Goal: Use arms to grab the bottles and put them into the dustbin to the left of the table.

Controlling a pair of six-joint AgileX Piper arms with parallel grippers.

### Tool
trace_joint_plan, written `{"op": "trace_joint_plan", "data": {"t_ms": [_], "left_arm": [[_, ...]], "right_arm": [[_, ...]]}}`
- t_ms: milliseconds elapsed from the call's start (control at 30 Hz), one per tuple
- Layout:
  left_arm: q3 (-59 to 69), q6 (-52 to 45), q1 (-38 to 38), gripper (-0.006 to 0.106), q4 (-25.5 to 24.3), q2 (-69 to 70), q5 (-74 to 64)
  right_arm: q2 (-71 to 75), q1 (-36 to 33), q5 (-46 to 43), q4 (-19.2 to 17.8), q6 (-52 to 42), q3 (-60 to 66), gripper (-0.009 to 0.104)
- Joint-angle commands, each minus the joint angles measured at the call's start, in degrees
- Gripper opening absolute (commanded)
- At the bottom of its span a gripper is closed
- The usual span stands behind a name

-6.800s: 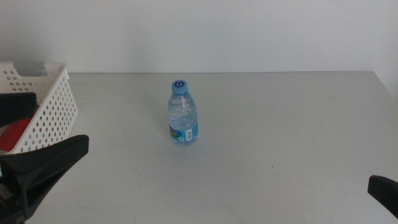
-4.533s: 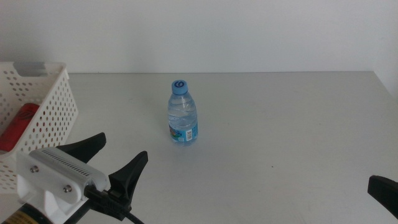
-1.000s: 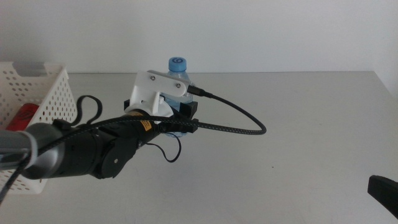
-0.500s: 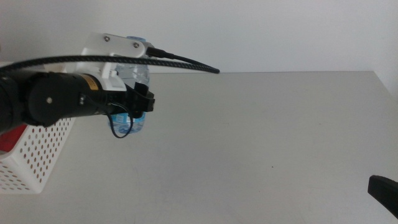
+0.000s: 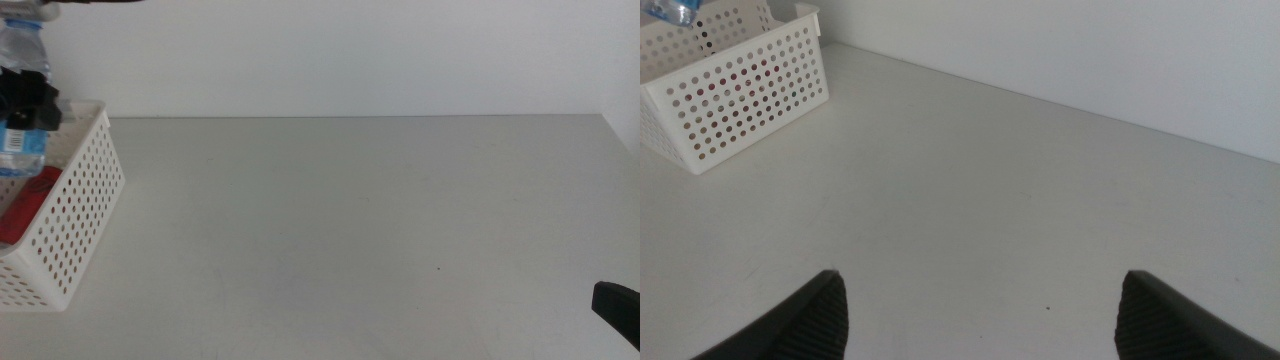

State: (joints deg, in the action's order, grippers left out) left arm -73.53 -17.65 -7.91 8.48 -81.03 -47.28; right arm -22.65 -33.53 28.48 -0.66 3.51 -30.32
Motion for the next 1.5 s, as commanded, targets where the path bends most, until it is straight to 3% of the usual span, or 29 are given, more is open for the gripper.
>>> {"op": "trace_joint_plan", "data": {"t_ms": [0,300,700,1033,1467], "left_arm": [[-5.3,-3.1,-2.8,0.002,1.3,2.2,0.5],[-11.6,-6.8,-9.4,0.002,1.6,-5.8,-7.4],[-11.8,-9.4,-9.4,0.007,4.4,-16.1,-7.3],[-11.8,-9.6,-9.4,0.038,3.6,-20.6,-7.7],[-11.8,-12.2,-9.4,0.094,4.2,-21.0,-7.6]], "right_arm": [[-0.4,-0.2,-3.9,-0.7,-0.3,-1.9,0.071],[-0.4,-0.2,-3.9,-0.7,-0.3,-1.9,0.071],[-0.4,-0.2,-3.9,-0.7,-0.3,-1.9,0.071],[-0.4,-0.2,-3.9,-0.7,-0.3,-1.9,0.071],[-0.4,-0.2,-3.9,-0.7,-0.3,-1.9,0.071]]}}
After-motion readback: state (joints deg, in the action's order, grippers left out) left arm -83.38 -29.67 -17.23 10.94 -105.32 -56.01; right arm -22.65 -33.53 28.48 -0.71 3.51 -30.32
